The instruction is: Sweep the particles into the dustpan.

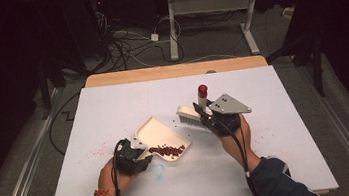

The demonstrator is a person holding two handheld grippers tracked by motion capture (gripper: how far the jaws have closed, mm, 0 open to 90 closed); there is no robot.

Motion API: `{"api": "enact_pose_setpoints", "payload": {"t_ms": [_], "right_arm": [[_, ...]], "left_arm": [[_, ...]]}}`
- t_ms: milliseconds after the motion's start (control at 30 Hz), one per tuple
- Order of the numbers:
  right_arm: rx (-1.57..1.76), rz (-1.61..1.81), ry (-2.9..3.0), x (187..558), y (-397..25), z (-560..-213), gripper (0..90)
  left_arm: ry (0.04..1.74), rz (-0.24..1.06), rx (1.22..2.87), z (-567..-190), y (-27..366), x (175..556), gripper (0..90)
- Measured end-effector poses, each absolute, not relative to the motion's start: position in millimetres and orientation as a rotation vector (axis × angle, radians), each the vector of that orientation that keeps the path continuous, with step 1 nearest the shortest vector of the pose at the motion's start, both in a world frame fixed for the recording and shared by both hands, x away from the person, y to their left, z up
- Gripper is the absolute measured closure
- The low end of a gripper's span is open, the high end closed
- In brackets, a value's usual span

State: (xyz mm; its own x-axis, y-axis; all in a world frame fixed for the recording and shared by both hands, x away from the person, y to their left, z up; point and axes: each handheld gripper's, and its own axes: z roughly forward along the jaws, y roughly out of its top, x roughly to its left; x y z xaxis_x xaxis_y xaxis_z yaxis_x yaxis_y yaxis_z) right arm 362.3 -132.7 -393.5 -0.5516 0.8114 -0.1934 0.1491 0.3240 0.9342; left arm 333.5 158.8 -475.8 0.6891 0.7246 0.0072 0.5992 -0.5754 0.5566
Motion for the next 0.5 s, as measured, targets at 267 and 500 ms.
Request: {"api": "enact_pose_setpoints", "payload": {"t_ms": [267,500], "right_arm": [[0.868,1.217,1.969,349,-151,-405,70.5],[0.813,1.227,2.032,329,-136,-406,70.3]], "left_arm": [[1.016,0.335,2.376,-475,156,332,63.6],[1.003,0.346,2.384,-474,149,331,63.6]]}}
